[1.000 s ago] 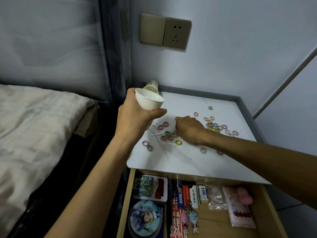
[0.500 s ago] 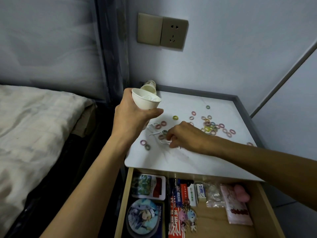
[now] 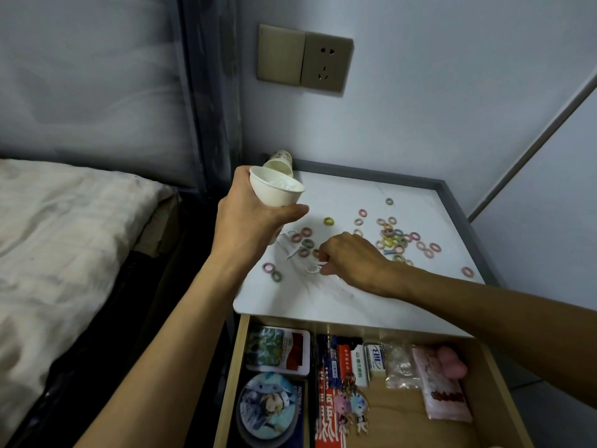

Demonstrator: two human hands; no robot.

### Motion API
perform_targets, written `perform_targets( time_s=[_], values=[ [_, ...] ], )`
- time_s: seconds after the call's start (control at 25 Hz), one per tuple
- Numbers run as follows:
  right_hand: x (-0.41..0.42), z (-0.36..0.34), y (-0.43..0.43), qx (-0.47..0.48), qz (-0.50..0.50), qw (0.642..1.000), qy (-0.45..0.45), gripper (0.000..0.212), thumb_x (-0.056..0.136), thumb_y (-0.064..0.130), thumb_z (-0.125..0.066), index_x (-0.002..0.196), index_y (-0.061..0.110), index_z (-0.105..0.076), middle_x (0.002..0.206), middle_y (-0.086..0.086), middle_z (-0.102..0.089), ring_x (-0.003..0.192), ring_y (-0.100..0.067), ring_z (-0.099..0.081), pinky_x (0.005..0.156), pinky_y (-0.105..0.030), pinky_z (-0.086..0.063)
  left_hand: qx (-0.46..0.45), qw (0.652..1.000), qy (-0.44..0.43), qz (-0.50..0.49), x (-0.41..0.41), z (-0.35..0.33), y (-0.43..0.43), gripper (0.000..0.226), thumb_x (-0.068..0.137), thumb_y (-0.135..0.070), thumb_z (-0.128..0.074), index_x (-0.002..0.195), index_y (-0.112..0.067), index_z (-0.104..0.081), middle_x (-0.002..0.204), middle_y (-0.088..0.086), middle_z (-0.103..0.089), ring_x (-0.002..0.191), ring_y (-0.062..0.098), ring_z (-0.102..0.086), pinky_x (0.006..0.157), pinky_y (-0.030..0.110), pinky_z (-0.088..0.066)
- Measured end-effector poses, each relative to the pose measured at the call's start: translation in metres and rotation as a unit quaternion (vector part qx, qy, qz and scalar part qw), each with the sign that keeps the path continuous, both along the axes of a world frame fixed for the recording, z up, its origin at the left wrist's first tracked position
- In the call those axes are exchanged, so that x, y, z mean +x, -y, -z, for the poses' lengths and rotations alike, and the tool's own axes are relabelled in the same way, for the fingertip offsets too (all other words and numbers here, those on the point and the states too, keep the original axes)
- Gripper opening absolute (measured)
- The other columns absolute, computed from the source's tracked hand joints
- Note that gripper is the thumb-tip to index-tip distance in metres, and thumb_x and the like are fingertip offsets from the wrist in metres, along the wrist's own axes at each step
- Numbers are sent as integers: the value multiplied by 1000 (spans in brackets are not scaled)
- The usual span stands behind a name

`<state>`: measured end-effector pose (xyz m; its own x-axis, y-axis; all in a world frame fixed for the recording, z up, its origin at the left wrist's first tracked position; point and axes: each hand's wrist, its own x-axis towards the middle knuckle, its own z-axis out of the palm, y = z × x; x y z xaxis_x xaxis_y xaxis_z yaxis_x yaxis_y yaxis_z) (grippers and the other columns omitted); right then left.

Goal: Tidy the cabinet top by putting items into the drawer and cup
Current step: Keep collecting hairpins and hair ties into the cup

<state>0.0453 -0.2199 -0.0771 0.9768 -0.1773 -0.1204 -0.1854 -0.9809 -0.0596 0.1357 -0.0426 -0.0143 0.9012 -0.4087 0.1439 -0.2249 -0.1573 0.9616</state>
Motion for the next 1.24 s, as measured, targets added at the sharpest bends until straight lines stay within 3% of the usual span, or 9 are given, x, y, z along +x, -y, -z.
perform_targets(
  time_s=[0.16, 0.28, 0.4, 0.56, 0.68, 0.8, 0.96, 1.04, 1.24],
  values=[
    [-4, 1, 4, -5, -9, 1000, 2, 20, 94, 27, -61, 91, 8, -64, 96, -11, -69, 87, -26, -65, 70, -34, -50, 6, 1000, 5, 1, -1, 0, -2, 68, 60, -32, -90, 114, -23, -50, 98, -8, -61, 87, 18, -65, 68, 48, -60],
    [-6, -18, 11, 133, 40, 989, 46, 13, 95, 23, -60, 93, 12, -66, 89, -6, -72, 78, -15, -69, 74, -36, -56, 8, 1000, 10, -1, 0, -1, -4, 67, 61, -32, -90, 114, -23, -50, 97, -10, -60, 87, 14, -63, 70, 46, -60],
    [1, -55, 21, 204, 37, 973, 103, 10, 95, 19, -61, 89, 14, -68, 76, 2, -71, 61, -2, -64, 62, -24, -52, 14, 1000, 11, 1, -2, -1, -3, 67, 61, -31, -90, 114, -23, -50, 97, -9, -61, 86, 13, -63, 69, 45, -60],
    [25, -115, 18, 275, -19, 945, 178, 13, 94, 14, -62, 97, 9, -74, 70, 5, -68, 54, -6, -57, 57, -24, -51, 21, 1000, 7, 3, -5, 0, -1, 68, 61, -29, -90, 115, -23, -51, 100, -6, -63, 86, 12, -63, 70, 38, -59],
    [36, -140, -5, 202, -149, 958, 141, 17, 91, 14, -65, 104, 14, -75, 78, 17, -64, 64, 1, -58, 64, -14, -46, 35, 999, 23, 18, -12, 1, 2, 65, 63, -27, -89, 115, -25, -51, 98, -8, -65, 83, 5, -62, 66, 28, -54],
    [45, -141, -26, 113, -225, 965, 73, 19, 89, 14, -67, 106, 17, -75, 94, 11, -68, 82, 0, -60, 74, -16, -47, 37, 999, 28, 29, -17, 1, 4, 65, 63, -28, -88, 116, -27, -50, 96, -8, -66, 83, 9, -64, 68, 35, -57],
    [54, -146, -31, 254, -192, 936, 151, 17, 87, 11, -69, 102, 16, -75, 105, 1, -68, 94, -9, -64, 81, -19, -52, 15, 999, 28, -1, -8, -1, -6, 63, 62, -29, -88, 113, -27, -51, 94, -10, -65, 83, 6, -64, 69, 33, -57],
    [62, -137, -23, 299, -144, 920, 210, 13, 87, 8, -69, 97, 15, -75, 98, 1, -71, 90, -9, -66, 82, -22, -53, 6, 999, 31, -24, -3, -3, -13, 62, 62, -30, -89, 111, -28, -51, 94, -13, -64, 83, 2, -62, 63, 17, -52],
    [67, -56, -6, 206, -63, 971, 105, 17, 83, 8, -73, 98, 16, -76, 91, 5, -74, 78, 1, -63, 73, -12, -45, 2, 997, 44, -68, 8, -3, -27, 66, 61, -34, -90, 113, -25, -50, 97, -10, -64, 87, 4, -61, 65, 18, -47]
  ],
)
